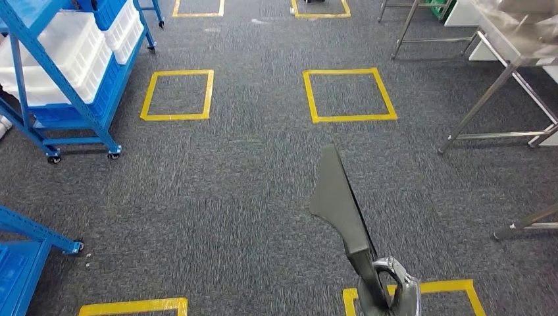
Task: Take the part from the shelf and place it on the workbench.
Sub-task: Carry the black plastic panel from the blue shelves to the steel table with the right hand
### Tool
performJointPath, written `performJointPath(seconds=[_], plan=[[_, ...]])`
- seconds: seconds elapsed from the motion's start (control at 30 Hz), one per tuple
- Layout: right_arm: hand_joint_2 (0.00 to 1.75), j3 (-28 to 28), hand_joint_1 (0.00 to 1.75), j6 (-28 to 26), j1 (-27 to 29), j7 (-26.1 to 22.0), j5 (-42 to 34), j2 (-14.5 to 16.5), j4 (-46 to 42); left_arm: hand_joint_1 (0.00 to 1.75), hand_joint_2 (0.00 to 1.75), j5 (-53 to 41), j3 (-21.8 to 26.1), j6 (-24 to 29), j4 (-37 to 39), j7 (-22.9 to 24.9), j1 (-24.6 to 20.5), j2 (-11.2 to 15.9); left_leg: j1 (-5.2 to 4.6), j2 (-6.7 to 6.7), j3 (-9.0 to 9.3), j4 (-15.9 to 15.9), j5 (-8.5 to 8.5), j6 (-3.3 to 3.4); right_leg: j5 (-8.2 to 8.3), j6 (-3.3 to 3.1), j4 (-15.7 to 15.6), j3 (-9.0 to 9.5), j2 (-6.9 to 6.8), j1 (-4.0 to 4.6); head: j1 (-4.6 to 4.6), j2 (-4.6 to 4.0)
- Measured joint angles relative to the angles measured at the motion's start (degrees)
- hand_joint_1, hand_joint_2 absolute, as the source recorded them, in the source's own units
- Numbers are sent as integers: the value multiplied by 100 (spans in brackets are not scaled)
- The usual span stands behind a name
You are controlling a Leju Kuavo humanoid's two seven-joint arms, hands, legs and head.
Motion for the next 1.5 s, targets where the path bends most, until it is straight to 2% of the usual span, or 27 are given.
performJointPath(seconds=[0.07,0.1,0.13,0.17,0.2,0.27,0.33,0.43,0.5,0.57,0.6,0.63,0.67,0.7,0.77,0.83,0.87,0.93,1.0,1.07,1.13,1.17,1.23,1.3,1.37,1.43,1.5], plan=[[175,-1,175,-8,1,6,-1,-3,-3,0,175,-6,-3,5,0,9,7,4,-29,169,-8,-5,1,30,-375,45,710,-342,-264,-12,24,0],[175,-2,175,-19,6,9,-2,-4,-3,0,175,-12,-3,12,0,9,11,6,-40,259,-15,-3,-4,30,-499,65,1034,-495,-305,-27,25,0],[175,-8,175,-35,22,12,-2,-6,-6,0,175,-29,-4,7,0,8,17,8,-46,349,-16,-2,-12,30,-513,80,1181,-557,-325,-40,25,0],[175,-20,175,-52,46,13,-2,-7,-14,0,175,-51,-8,-14,-1,8,25,11,-48,427,-11,-1,-22,24,-414,88,1088,-494,-346,-49,26,0],[175,-38,175,-63,78,13,-2,-7,-31,0,175,-76,-12,-54,-1,12,35,13,-48,495,3,0,-37,13,-235,88,777,-312,-391,-54,26,0],[175,-87,175,-59,137,8,-2,-7,-93,0,175,-114,-20,-140,-3,27,62,18,-64,611,46,5,-75,-29,49,52,-25,137,-627,-28,24,0],[175,-132,175,-17,177,-5,0,4,-170,0,175,-137,-20,-189,-4,46,92,26,-83,702,82,7,-110,-87,109,-12,-393,334,-765,20,20,1],[175,-198,175,31,251,-22,3,38,-265,0,175,-173,-24,-220,-8,69,106,34,-81,788,132,24,-175,-175,126,-103,-436,340,-594,23,20,2],[175,-228,175,52,288,-23,7,71,-318,0,175,-196,-27,-240,-13,73,119,40,-58,561,19,345,-413,-225,157,-168,-485,362,-467,-14,-1,1],[175,-251,175,91,298,-21,22,105,-355,0,175,-195,-27,-249,-13,76,147,44,-35,267,-329,1122,-809,-250,166,-205,-491,360,-331,-16,-27,0],[175,-263,175,108,303,-19,33,119,-362,0,175,-190,-26,-248,-13,77,159,44,-31,203,-510,1499,-941,-256,166,-212,-488,361,-252,-12,-28,0],[175,-275,175,119,312,-17,45,128,-366,0,175,-184,-26,-247,-13,77,165,44,-30,178,-622,1703,-957,-256,165,-213,-483,365,-169,-8,-29,0],[175,-287,175,124,319,-15,55,137,-367,0,175,-177,-25,-246,-13,77,168,44,-29,167,-636,1678,-848,-251,164,-212,-475,371,-83,-5,-29,0],[175,-298,175,125,325,-15,65,144,-371,0,175,-172,-25,-246,-13,76,170,44,-26,141,-545,1421,-638,-241,161,-207,-462,377,3,-6,-28,0],[175,-313,175,126,329,-15,79,163,-387,0,175,-145,-25,-239,-14,76,175,43,-7,-101,-247,641,-212,-219,143,-179,-414,366,168,-2,-33,0],[175,-323,175,136,334,-15,86,186,-415,0,175,-102,-22,-225,-15,75,182,38,10,-355,-93,200,-70,-203,139,-123,-362,309,305,-10,-34,1],[175,-334,175,152,343,-15,87,199,-432,0,175,-77,-19,-217,-16,74,181,35,4,-391,-83,161,-87,-185,149,-84,-354,278,369,-18,-35,1],[175,-369,175,204,377,-19,89,227,-466,0,175,-29,-14,-204,-21,71,174,20,-1,-256,-68,110,-53,-117,170,-9,-353,233,415,-42,-39,1],[175,-412,175,249,403,-27,95,246,-495,0,175,0,-9,-197,-36,65,170,4,7,-93,-51,42,-7,-34,24,44,-152,122,111,-26,-20,1],[175,-441,175,286,404,-35,103,258,-508,0,175,11,3,-195,-48,62,177,2,-4,78,-53,18,7,2,-322,80,430,-155,-241,-21,-2,1],[175,-464,175,328,401,-45,120,277,-507,0,175,28,29,-195,-54,61,183,3,-13,269,-59,21,-5,8,-552,113,1030,-438,-314,-42,-2,1],[175,-475,175,345,404,-51,132,289,-507,0,175,36,43,-197,-56,61,184,2,-13,362,-55,22,-15,6,-519,125,1091,-457,-329,-52,-1,0],[175,-492,175,369,409,-58,162,310,-508,0,175,46,64,-204,-57,61,184,-1,-12,515,-26,23,-42,-17,-194,127,579,-156,-420,-59,-1,1],[175,-498,175,394,406,-62,187,329,-513,0,175,50,76,-208,-60,61,184,-4,-32,630,19,30,-83,-65,50,80,-157,253,-672,-23,-5,1],[175,-499,175,408,404,-67,199,347,-528,0,175,53,85,-209,-62,60,183,-4,-55,728,61,34,-119,-120,72,13,-429,387,-776,28,-14,0],[175,-501,175,409,412,-71,204,365,-541,0,175,56,91,-210,-64,59,176,-3,-52,813,99,36,-153,-177,89,-49,-445,382,-637,28,-20,1],[175,-504,175,409,419,-80,214,387,-550,0,175,57,95,-213,-66,56,168,2,-29,637,46,234,-317,-235,122,-118,-487,401,-510,-5,-39,1]])
